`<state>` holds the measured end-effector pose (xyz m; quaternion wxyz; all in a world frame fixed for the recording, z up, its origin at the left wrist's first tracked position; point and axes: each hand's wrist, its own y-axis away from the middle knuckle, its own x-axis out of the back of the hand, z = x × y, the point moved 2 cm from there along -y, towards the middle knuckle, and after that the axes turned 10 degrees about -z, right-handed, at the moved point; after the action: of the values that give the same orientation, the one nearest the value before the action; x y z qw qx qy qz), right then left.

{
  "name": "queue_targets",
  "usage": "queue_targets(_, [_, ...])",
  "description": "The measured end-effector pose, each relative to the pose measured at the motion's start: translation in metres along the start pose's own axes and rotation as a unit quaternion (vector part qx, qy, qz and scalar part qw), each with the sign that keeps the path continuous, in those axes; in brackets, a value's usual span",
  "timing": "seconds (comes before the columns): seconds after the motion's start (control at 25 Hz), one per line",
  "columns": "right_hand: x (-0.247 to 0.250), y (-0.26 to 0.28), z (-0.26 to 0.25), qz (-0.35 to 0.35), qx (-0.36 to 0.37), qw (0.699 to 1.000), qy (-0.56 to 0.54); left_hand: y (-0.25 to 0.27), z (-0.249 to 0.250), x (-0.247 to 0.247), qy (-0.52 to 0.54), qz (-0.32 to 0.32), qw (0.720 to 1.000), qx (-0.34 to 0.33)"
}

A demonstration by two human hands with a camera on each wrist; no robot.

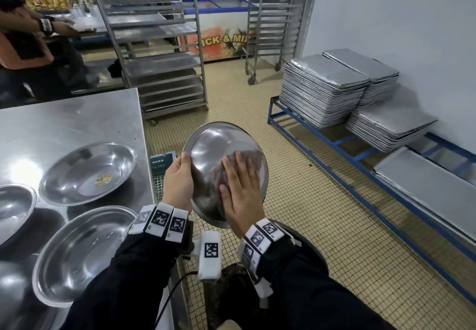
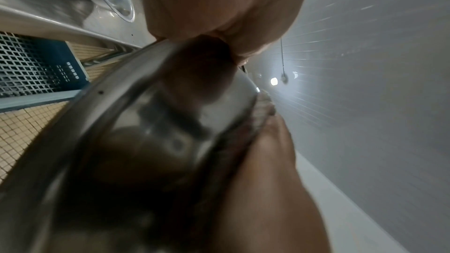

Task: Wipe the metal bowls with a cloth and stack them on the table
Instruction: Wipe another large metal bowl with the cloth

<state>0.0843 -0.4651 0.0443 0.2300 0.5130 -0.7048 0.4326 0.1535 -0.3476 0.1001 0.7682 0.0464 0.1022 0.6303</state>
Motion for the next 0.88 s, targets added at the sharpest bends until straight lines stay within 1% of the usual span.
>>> queue_targets(0.04, [0.004, -0.009, -0.003, 0.003, 0.011, 1.0, -0.001, 0.001, -0.002, -0.001, -0.006, -0.009, 1.0, -0.002])
queue_targets(0.12, [0.014, -0.026, 0.005, 0.014, 0.0, 1.0, 0.001, 0.004, -0.007, 0.001, -0.02, -0.021, 1.0, -0.003])
queue_targets(0.2, [0.029, -0.033, 0.02, 0.041, -0.045, 0.998, -0.03, 0.007, -0.01, 0.004, -0.029, -0.031, 0.999, -0.005])
queue_targets(0.24, [0.036, -0.031, 0.029, 0.044, -0.08, 0.993, -0.072, 0.008, -0.011, 0.006, -0.036, -0.034, 0.999, -0.01])
queue_targets(0.28, [0.041, -0.026, 0.04, 0.03, -0.121, 0.986, -0.112, 0.009, -0.01, 0.007, -0.053, -0.033, 0.998, -0.021])
queue_targets(0.32, [0.043, -0.018, 0.051, 0.005, -0.164, 0.977, -0.138, 0.01, -0.008, 0.008, -0.08, -0.029, 0.996, -0.037])
queue_targets(0.36, [0.045, -0.008, 0.057, -0.011, -0.192, 0.972, -0.137, 0.011, -0.006, 0.009, -0.117, -0.025, 0.991, -0.055])
queue_targets(0.4, [0.045, 0.002, 0.061, -0.011, -0.209, 0.97, -0.125, 0.012, -0.005, 0.01, -0.16, -0.021, 0.984, -0.071])
queue_targets(0.48, [0.047, 0.017, 0.062, 0.028, -0.225, 0.966, -0.124, 0.013, -0.004, 0.012, -0.235, -0.016, 0.968, -0.089])
queue_targets(0.52, [0.05, 0.019, 0.057, 0.051, -0.224, 0.964, -0.136, 0.013, -0.005, 0.012, -0.26, -0.02, 0.961, -0.091])
queue_targets(0.6, [0.055, 0.014, 0.04, 0.079, -0.191, 0.968, -0.144, 0.015, -0.008, 0.009, -0.282, -0.038, 0.954, -0.095])
queue_targets(0.72, [0.055, 0.002, 0.005, 0.085, -0.098, 0.982, -0.138, 0.023, -0.008, -0.004, -0.28, -0.079, 0.948, -0.131])
queue_targets(0.8, [0.047, 0.0, -0.01, 0.069, -0.039, 0.994, -0.08, 0.027, -0.01, -0.007, -0.272, -0.078, 0.946, -0.16])
queue_targets(0.88, [0.038, 0.0, -0.012, 0.053, -0.023, 0.998, -0.005, 0.028, -0.011, -0.004, -0.257, -0.067, 0.948, -0.172])
